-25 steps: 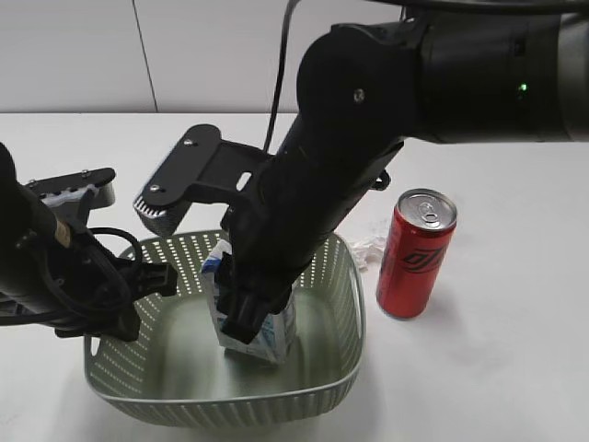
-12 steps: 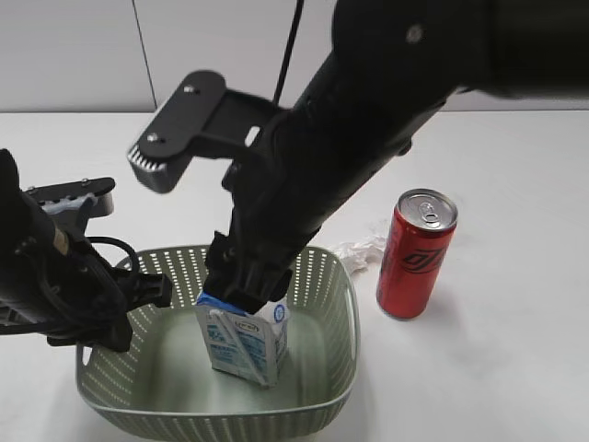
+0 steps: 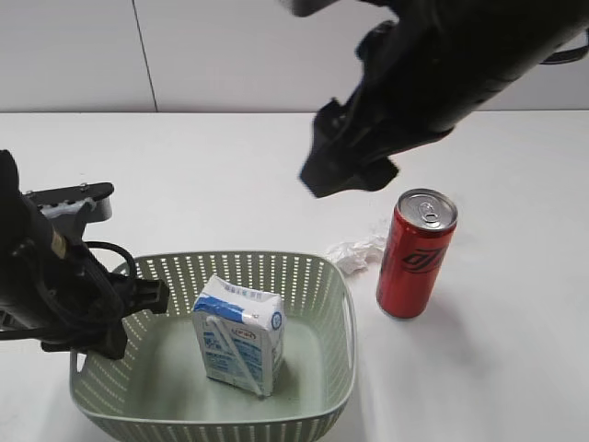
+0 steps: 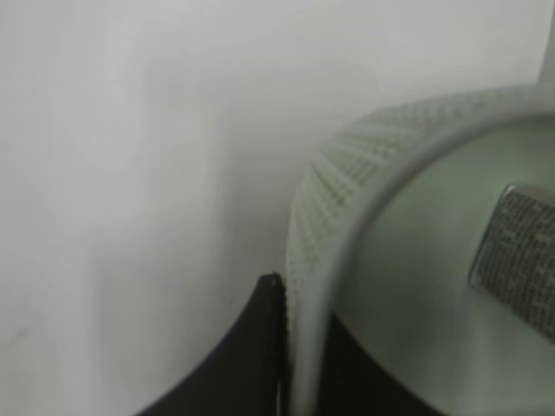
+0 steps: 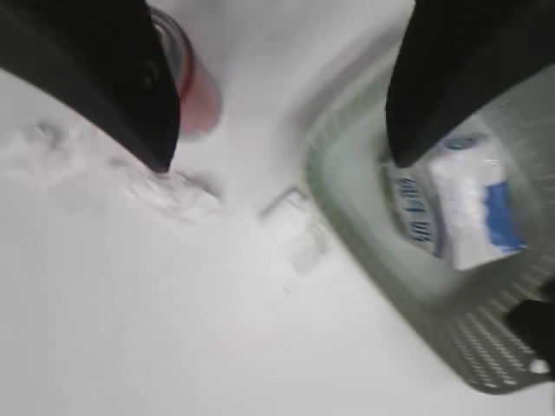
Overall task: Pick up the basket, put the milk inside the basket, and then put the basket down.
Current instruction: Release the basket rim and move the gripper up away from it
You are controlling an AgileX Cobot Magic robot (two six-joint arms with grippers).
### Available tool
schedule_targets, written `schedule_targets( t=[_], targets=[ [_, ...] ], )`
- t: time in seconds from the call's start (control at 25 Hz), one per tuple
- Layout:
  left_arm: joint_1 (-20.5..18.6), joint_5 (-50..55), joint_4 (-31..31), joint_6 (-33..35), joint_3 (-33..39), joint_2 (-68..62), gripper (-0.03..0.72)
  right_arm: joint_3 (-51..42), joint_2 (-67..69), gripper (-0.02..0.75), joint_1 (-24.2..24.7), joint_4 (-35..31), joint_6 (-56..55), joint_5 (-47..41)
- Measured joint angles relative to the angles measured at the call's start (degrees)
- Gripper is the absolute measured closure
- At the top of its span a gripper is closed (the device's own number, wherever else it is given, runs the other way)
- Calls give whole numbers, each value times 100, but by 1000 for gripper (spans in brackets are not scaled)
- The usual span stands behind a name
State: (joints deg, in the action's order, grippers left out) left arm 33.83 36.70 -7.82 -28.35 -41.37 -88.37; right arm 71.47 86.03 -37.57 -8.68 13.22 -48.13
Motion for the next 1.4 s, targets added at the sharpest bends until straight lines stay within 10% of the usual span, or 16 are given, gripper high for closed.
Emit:
schedule_targets(
  t=[0.56,0.88,1.4],
  targets=[
    [0,237,20,6,0,0,690,0,0,157,3428,526,-211,-1001],
    [0,295,20,6,0,0,690,-228,-319,157,3719,622,-307,-1932],
    [0,346,20,1,0,0,690,-3428,-3889,157,3719,484,-330,-861]
  ],
)
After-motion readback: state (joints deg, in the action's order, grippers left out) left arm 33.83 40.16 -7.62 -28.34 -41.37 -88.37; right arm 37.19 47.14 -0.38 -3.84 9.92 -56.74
